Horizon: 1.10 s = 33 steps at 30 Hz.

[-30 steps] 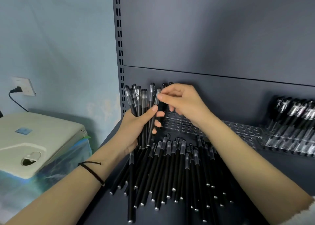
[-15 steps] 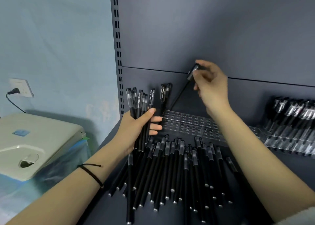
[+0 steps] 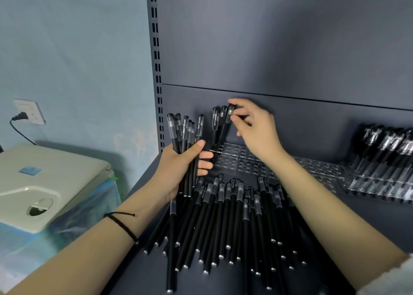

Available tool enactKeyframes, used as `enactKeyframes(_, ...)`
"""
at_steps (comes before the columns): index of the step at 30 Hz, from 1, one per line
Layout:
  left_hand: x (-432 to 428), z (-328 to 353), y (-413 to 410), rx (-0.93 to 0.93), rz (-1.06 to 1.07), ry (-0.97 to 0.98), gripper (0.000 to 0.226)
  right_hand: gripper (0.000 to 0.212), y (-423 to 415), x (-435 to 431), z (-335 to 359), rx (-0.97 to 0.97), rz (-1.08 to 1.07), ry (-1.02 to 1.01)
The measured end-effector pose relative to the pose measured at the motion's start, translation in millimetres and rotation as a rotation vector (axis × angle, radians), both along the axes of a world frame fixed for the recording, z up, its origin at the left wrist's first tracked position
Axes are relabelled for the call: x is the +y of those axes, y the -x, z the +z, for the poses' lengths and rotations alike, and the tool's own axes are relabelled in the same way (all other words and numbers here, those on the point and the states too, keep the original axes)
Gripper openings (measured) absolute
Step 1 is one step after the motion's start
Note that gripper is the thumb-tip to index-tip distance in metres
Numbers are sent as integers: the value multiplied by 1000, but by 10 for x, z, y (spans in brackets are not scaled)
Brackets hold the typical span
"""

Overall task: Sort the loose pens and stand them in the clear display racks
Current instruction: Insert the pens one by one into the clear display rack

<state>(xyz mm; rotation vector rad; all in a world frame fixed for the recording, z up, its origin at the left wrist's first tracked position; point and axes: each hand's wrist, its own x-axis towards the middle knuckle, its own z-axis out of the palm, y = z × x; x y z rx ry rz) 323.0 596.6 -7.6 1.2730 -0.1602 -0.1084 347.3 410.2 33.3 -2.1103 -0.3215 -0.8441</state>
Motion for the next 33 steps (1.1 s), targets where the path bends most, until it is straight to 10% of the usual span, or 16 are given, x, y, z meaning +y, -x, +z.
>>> enactKeyframes(12,2,40,40,-43,-53,-58,33,27,79,144,36,-24,-70,-2)
enactKeyframes(20,9,66,68,-94,-103,-26,31,10,277,341,204,371,321,-181)
enactKeyframes(26,22,25,27,-43,-62,-21,25,9,171,132,273,30,121,-529)
enactKeyframes(33,11,-23,-23,-84,-30,-91,32,31,185,84,189,-155,-37,-329)
